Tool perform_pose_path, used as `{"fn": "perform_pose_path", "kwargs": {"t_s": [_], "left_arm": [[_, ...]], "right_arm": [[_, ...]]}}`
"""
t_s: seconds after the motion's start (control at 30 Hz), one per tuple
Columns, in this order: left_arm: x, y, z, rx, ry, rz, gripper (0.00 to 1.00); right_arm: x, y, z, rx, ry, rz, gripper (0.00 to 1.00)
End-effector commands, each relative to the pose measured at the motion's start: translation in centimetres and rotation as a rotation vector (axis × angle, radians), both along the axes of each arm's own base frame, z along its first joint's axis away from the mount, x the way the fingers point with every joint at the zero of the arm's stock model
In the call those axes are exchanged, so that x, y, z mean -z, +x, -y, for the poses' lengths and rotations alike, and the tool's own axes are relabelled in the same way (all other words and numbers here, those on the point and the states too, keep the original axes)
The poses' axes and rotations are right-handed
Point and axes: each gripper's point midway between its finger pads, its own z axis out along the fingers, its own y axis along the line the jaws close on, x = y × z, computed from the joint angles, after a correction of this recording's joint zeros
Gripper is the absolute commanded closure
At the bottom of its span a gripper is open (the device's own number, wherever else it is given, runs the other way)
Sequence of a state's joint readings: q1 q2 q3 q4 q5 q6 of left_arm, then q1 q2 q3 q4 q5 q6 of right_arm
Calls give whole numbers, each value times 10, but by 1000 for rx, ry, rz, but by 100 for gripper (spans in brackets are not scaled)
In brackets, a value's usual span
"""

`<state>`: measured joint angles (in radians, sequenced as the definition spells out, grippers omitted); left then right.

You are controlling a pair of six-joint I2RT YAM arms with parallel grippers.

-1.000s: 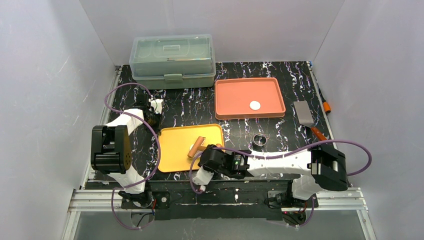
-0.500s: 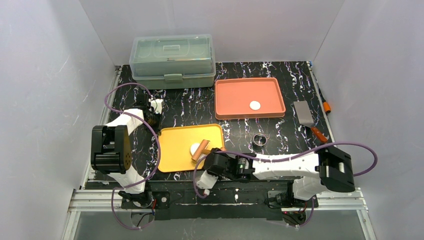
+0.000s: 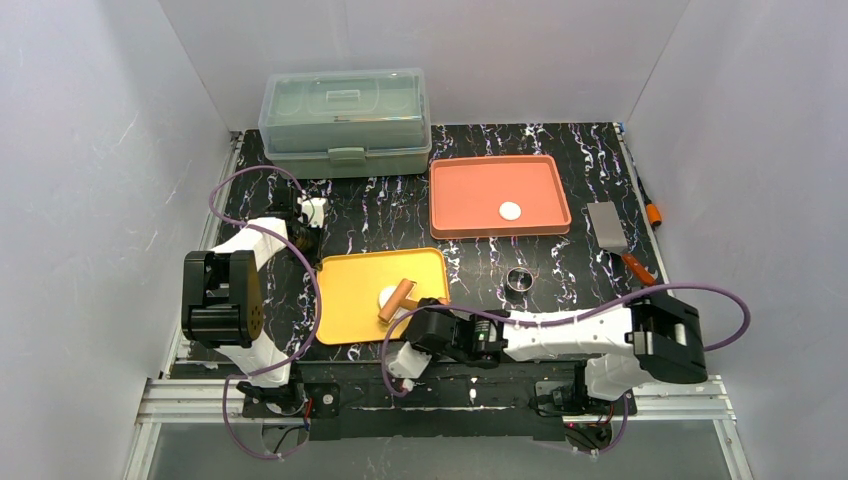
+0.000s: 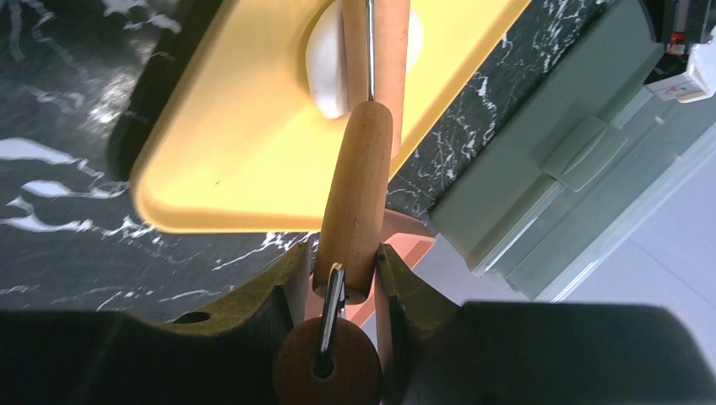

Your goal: Roll out the dumpling wrappers from the dough

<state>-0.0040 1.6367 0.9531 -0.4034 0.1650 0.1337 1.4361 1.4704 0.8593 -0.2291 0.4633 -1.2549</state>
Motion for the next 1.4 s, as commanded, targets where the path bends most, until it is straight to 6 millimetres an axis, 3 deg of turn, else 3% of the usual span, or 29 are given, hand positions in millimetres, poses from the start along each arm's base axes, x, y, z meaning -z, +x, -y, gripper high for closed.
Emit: {"fn": "perform_pose_path", "kwargs": {"t_s": [0.0,0.07,0.37,0.47,0.7,0.8,1.13,1.3,1.37], "left_arm": [[5,-2,-9,0,47,-1,100],[5,-2,-9,1,49,0,100],[5,-3,-10,0,52,-2,100],[5,-2,-10,0,51,-2,100],[6,-2,-9,0,49,-1,100],[6,-1,-9,1,48,0,100],[7,-2,-11,0,56,-3,100],[6,0,-10,0,53,2,100],[6,-1,-10,1,51,1,100]], "right_arm": [[65,-47,94,-33,-403,-236,99],[67,-48,93,-42,-404,-236,99],[100,-39,52,-91,-364,-259,99],[99,-38,54,-84,-369,-263,99],[75,-52,91,-29,-401,-285,99],[74,-58,96,-16,-395,-308,99],[107,-37,56,-35,-365,-339,99],[119,-40,57,-15,-375,-370,99],[116,-40,62,7,-378,-369,99]]}}
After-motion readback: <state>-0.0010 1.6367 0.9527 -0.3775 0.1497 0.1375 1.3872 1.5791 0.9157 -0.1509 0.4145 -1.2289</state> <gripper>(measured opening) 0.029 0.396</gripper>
